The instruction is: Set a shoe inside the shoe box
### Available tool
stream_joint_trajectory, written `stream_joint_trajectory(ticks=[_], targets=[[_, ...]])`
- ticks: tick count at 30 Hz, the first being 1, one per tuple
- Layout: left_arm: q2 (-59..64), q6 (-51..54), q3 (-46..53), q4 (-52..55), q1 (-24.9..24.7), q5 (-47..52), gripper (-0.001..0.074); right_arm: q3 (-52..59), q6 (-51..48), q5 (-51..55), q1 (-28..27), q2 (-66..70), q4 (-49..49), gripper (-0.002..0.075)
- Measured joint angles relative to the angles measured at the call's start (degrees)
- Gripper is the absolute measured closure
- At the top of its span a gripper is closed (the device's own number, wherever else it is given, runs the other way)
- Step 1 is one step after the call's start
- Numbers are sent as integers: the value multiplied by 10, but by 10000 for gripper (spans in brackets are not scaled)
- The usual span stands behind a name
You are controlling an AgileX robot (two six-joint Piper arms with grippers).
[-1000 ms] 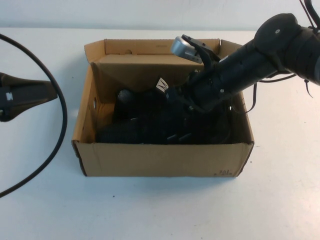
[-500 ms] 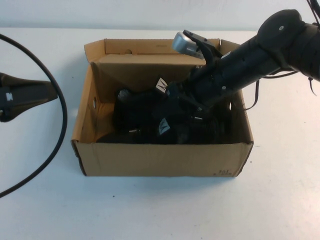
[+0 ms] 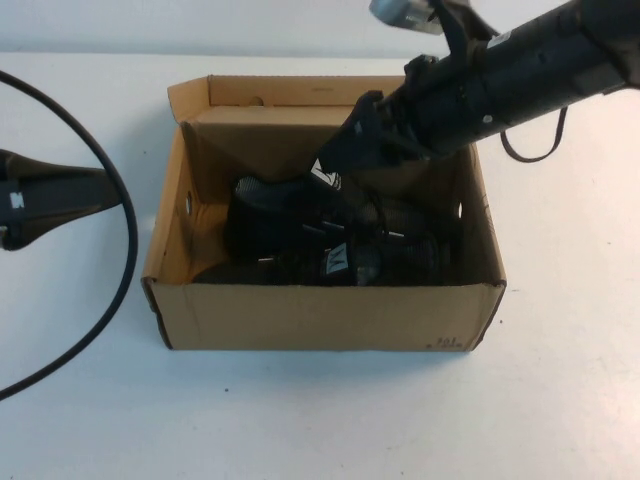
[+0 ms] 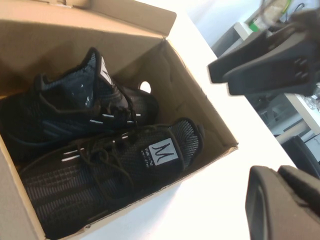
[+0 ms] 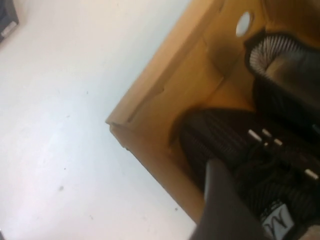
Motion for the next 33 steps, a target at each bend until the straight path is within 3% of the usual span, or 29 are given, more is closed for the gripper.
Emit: stream_joint_trajectory(ticks=[4, 10, 12, 21, 28, 33], targets=[[-7, 3, 0, 0, 0, 1, 736, 0, 0, -7, 0, -31, -33, 438], [-42, 24, 0, 14, -4, 2, 736, 0, 0, -7, 0, -79, -107, 671], [-55, 30, 0, 29, -22, 0, 736, 0, 0, -7, 0, -94, -124, 712], [-111, 50, 0, 175, -154, 3, 736, 0, 39, -11, 0, -177, -178, 740], [-185, 29, 0, 240, -162, -35, 736, 52, 69, -72, 0, -286, -244, 741], [-246, 25, 0, 244, -162, -64, 736, 184, 74, -173, 0, -404, -271, 741]])
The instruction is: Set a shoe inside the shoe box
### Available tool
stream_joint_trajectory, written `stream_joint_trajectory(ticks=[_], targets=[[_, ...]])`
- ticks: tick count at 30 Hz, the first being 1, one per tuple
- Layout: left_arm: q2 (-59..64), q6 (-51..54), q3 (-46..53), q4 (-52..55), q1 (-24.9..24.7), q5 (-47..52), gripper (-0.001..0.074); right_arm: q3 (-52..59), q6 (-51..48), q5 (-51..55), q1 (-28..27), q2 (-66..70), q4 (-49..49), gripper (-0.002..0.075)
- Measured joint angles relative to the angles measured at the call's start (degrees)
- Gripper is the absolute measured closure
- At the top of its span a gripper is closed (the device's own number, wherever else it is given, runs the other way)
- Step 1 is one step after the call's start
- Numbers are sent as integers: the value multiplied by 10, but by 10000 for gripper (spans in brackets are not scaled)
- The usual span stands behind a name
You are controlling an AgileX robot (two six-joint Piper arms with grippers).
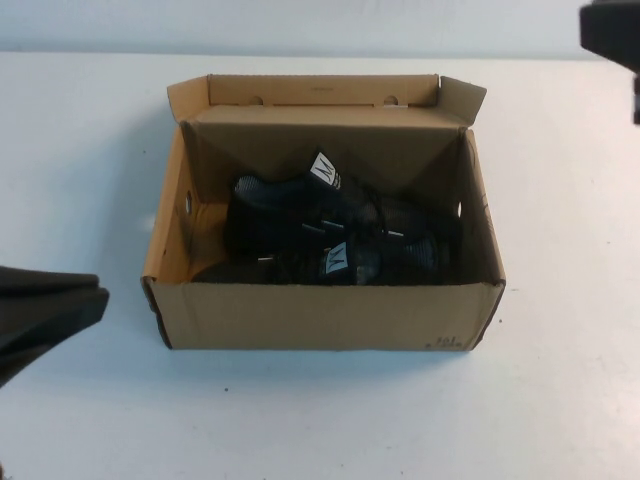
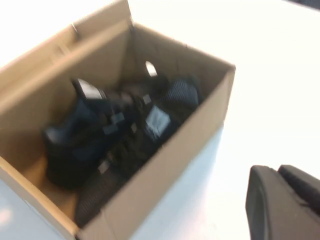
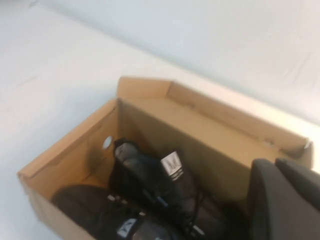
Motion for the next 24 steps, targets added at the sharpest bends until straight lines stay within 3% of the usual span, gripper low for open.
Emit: stream_joint_trajectory(ticks=[16, 24], targets=[[-131, -1, 0, -29, 0, -111, 736, 419, 1, -324, 0, -291, 17, 742], [-132, -1, 0, -29, 0, -111, 736, 535, 1, -382, 0, -356, 19, 742]])
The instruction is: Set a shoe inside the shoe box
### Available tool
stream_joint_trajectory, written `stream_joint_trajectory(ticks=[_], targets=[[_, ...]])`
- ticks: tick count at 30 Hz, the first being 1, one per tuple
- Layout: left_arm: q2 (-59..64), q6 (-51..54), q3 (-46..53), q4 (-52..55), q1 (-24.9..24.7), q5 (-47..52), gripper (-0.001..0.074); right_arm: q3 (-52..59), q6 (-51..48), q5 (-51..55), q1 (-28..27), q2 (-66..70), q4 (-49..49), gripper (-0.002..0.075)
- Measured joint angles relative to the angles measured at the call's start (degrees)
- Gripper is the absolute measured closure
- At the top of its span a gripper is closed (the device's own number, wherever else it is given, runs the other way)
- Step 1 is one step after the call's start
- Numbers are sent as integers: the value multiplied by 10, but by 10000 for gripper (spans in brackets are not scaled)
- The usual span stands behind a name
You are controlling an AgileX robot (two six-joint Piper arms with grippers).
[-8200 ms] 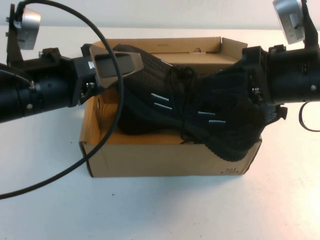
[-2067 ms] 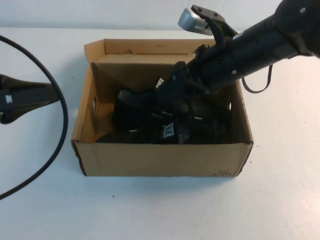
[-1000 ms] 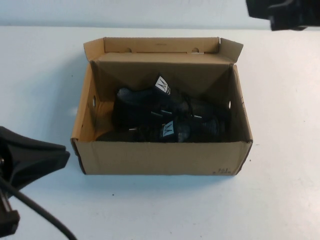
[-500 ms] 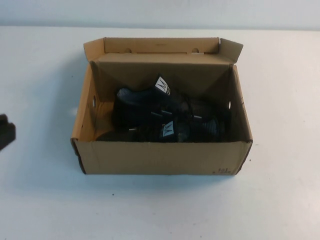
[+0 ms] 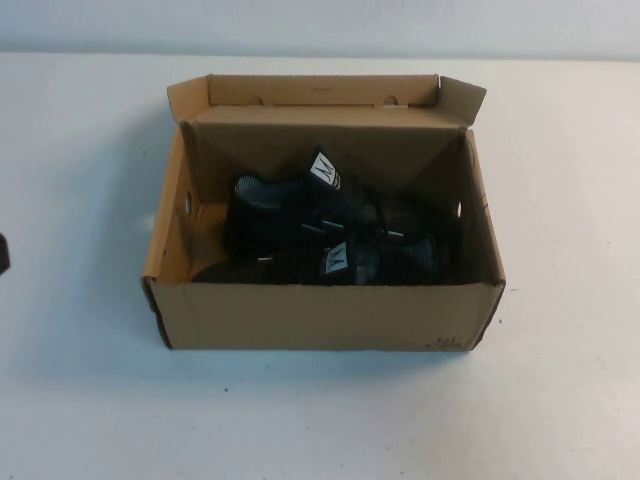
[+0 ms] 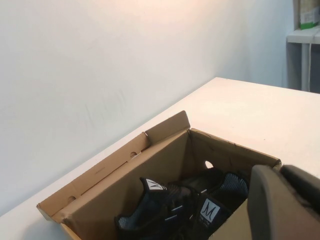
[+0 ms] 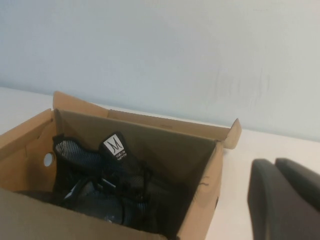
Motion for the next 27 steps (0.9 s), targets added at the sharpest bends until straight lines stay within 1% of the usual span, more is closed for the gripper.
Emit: stream_joint_trajectory(ticks=[5, 16, 27], targets=[[0, 0, 0, 0, 0, 0, 736, 2, 0, -10, -1, 0, 1, 742], [0, 0, 0, 0, 0, 0, 736, 2, 0, 31, -1, 0, 1, 742], [-1, 0, 0, 0, 0, 1, 736, 2, 0, 41, -1, 0, 1, 742]])
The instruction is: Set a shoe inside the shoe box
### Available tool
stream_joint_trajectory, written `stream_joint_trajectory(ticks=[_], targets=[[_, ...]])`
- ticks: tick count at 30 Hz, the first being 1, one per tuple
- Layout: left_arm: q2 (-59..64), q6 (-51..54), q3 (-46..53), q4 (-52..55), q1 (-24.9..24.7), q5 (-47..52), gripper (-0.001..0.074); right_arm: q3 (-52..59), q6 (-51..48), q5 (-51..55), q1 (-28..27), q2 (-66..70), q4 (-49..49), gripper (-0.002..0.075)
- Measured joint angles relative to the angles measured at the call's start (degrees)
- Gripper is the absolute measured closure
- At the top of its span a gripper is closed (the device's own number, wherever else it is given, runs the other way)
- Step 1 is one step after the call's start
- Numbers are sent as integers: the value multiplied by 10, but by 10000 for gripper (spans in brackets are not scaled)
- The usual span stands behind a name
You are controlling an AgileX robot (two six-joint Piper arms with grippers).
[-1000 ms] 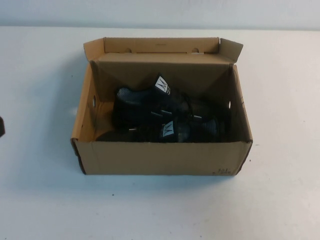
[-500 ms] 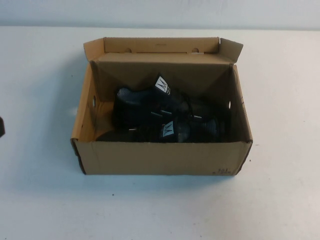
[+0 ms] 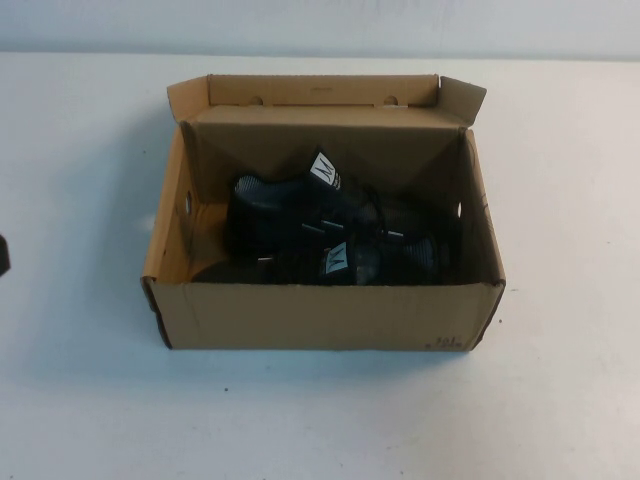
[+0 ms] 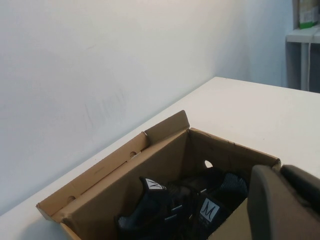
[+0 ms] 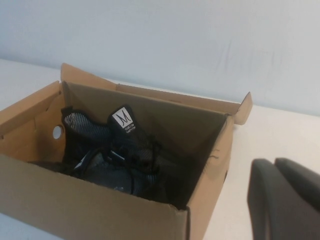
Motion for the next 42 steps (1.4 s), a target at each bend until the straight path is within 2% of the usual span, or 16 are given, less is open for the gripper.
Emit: stream_joint_trajectory(ticks=[8, 13, 15, 20, 22, 24, 31, 36, 42], targets=[[-56, -8, 7, 17, 3, -4, 736, 0, 0, 8, 0, 0, 0, 742], [-130, -65, 84, 45, 5, -87, 736, 0, 0, 10, 0, 0, 0, 742], [-153, -143, 131, 89, 6, -140, 736, 0, 0, 11, 0, 0, 0, 742], [-187, -465, 232, 304, 6, -268, 736, 0, 0, 12, 0, 0, 0, 742], [-188, -555, 261, 379, 6, -297, 736, 0, 0, 12, 0, 0, 0, 742], [-193, -604, 292, 429, 6, -308, 736, 0, 0, 12, 0, 0, 0, 742], [-238, -629, 405, 530, 6, -371, 736, 0, 0, 12, 0, 0, 0, 742], [-263, -631, 487, 540, 6, -379, 736, 0, 0, 12, 0, 0, 0, 742], [-264, -651, 509, 534, 6, -314, 736, 0, 0, 14, 0, 0, 0, 742]])
